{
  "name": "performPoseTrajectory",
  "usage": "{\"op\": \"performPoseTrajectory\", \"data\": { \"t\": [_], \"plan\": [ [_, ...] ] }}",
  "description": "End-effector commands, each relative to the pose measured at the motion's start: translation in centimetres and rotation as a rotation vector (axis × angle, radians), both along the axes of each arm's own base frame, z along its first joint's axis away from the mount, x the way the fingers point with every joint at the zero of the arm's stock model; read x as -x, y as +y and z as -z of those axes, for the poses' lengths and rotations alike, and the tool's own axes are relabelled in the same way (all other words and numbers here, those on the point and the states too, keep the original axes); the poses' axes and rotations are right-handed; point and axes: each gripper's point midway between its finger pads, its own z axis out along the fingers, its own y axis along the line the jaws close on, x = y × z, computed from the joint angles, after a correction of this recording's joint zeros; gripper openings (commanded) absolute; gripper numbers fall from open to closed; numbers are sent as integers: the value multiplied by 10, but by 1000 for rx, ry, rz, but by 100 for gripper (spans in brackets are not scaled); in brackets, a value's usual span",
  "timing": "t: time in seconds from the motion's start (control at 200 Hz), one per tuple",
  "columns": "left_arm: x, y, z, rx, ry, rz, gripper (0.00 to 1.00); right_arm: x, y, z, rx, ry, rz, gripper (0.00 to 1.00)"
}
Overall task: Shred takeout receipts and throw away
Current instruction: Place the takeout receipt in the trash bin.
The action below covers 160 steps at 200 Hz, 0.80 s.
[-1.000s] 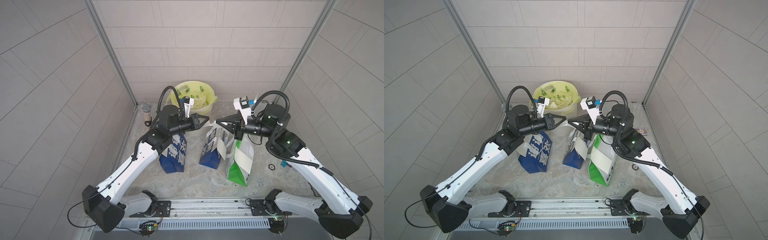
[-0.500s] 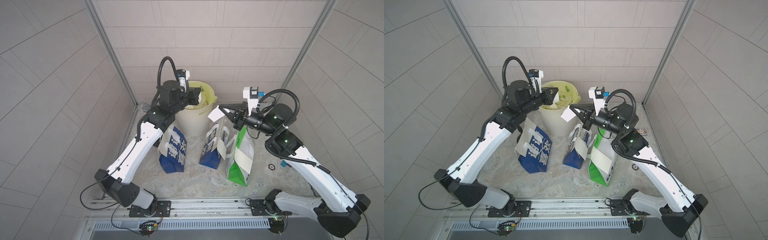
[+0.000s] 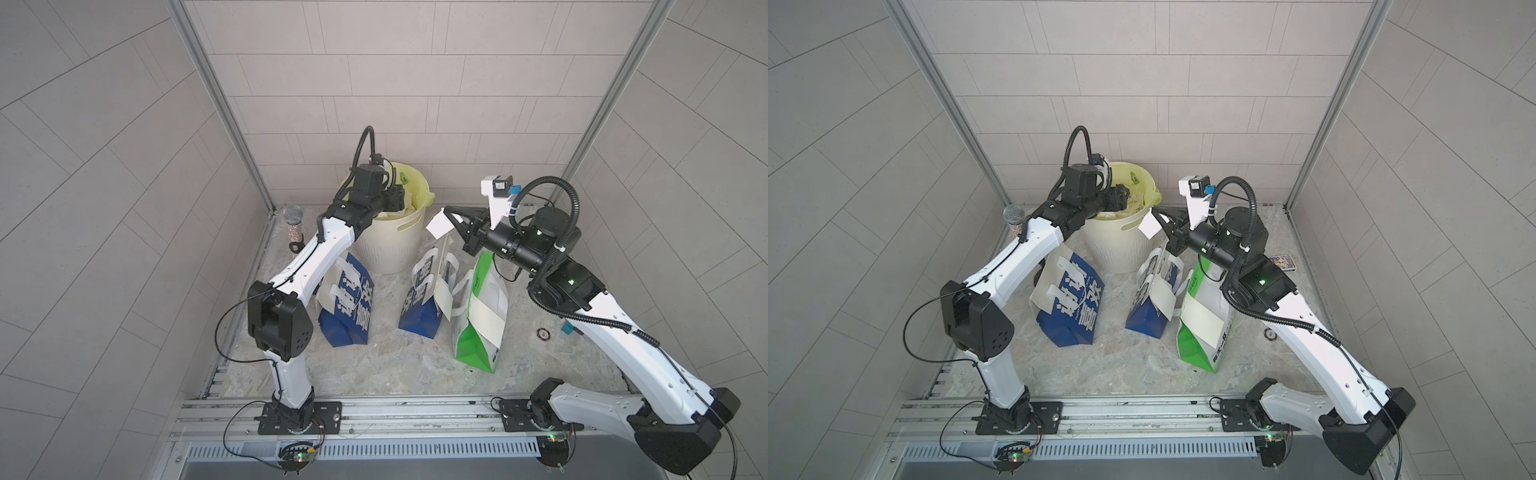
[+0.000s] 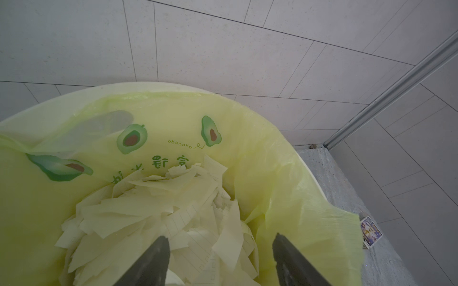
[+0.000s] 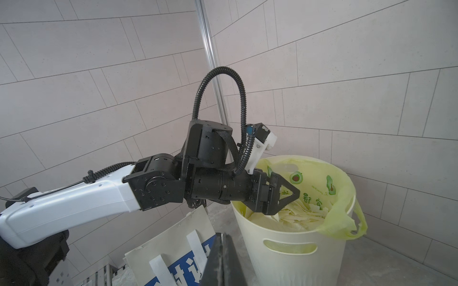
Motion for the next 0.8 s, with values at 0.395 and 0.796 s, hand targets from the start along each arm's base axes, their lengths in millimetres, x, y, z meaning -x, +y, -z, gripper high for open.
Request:
{"op": "performPoseTrajectory", "data": {
  "t": [0.395,0.796],
  "plan": [
    [106,-9,-134,106,-274,335,75,-6,4,-8,-44,9,-9,0],
    [241,-35,-146,540,-270,827,80,25,30,-46,-254,-8,-306,0]
  ]
}}
